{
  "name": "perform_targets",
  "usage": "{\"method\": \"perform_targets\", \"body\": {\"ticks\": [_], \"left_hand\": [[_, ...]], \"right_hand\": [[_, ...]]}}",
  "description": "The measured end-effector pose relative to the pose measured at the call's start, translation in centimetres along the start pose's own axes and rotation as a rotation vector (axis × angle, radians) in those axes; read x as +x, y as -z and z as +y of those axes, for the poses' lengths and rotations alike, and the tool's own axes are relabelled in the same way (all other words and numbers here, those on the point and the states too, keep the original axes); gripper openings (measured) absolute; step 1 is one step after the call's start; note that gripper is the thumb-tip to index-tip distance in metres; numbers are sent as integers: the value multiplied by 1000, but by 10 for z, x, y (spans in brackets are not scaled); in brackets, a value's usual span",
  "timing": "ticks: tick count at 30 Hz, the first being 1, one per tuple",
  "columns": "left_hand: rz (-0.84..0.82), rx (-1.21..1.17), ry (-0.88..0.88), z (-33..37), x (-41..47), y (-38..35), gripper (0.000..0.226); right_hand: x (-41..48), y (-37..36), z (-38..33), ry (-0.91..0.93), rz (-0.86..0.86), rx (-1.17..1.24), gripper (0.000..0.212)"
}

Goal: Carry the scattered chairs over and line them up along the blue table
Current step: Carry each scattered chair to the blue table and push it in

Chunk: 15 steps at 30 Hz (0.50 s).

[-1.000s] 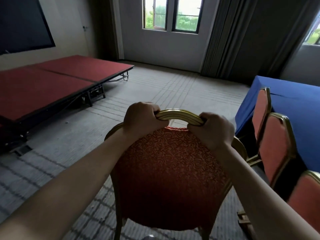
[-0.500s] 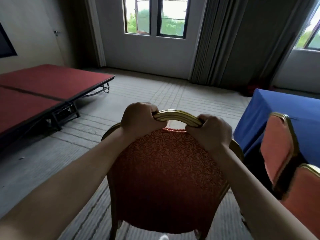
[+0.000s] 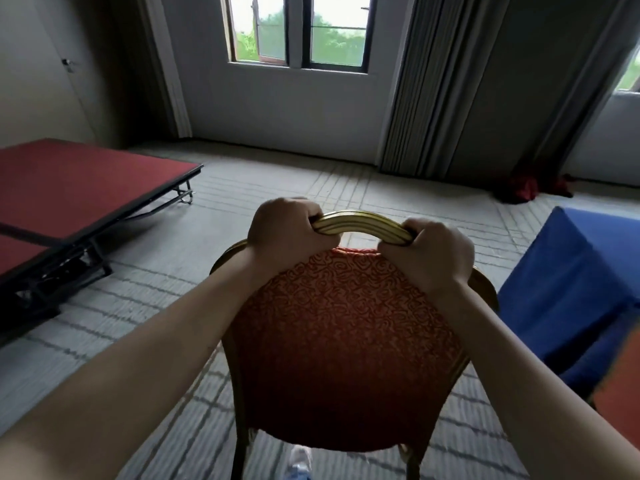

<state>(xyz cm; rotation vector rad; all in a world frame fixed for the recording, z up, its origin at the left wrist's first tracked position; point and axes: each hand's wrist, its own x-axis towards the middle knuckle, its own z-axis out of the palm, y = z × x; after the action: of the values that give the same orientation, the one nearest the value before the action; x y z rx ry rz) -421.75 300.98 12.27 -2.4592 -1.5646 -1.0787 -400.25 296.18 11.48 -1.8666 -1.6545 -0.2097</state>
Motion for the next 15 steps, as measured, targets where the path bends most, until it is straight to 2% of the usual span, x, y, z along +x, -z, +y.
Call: {"method": "perform_targets", "body": {"ticks": [8,15], "left_hand": [[-110,-45,-159,-41,234,-141,29],[-108,-79,-211,-62,426,-289,30]], "right_hand": [[205,-96,79,-151,33,-57,28],[386,-187,177,-179,112,-57,27]]}}
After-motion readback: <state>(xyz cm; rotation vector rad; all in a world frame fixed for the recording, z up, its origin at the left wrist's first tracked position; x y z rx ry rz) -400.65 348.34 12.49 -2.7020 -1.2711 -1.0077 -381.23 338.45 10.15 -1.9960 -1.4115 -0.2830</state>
